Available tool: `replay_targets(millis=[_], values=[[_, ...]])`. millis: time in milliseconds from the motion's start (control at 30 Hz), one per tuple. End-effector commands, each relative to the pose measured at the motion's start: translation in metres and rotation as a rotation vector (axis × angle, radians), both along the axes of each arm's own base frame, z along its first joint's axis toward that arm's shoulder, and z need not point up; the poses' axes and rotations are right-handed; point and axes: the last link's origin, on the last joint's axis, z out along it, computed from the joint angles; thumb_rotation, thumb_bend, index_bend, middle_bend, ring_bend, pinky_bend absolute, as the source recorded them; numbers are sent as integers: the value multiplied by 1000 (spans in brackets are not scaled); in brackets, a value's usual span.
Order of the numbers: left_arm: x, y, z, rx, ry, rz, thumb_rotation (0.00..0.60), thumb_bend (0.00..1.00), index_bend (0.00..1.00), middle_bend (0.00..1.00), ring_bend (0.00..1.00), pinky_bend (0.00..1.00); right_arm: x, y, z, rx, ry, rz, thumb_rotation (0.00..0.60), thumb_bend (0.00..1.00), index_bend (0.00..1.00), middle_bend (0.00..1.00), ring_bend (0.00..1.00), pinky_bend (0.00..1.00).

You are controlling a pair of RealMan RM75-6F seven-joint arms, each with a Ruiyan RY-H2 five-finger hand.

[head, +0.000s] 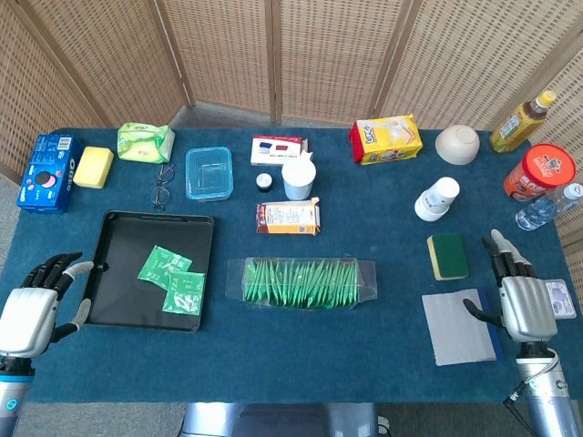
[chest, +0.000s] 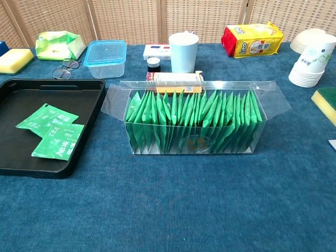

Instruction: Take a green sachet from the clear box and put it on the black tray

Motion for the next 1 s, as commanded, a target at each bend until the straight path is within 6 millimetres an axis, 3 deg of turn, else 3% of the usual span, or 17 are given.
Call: replay_targets(millis=[33, 533, 733, 1000], values=[[0, 1, -1, -3, 3, -1, 600, 392, 234, 162, 132, 179, 0, -1, -1, 4, 2, -2, 600, 206, 0, 20, 71, 198], [11, 9, -3, -36, 16, -71, 600, 374, 234, 162, 134, 180, -2, 4, 2, -16, -11, -5, 600, 206, 0, 20, 72, 198], [27, 28, -10, -125, 31, -146, 600, 323, 234, 162, 134, 179, -5, 9, 3, -21, -12, -20, 600, 206, 0, 20, 71, 198], [63, 69, -35, -257, 88, -257, 600, 292, 234, 162, 133, 179, -13, 17, 5, -31, -15, -47, 600, 206, 0, 20, 72, 198]])
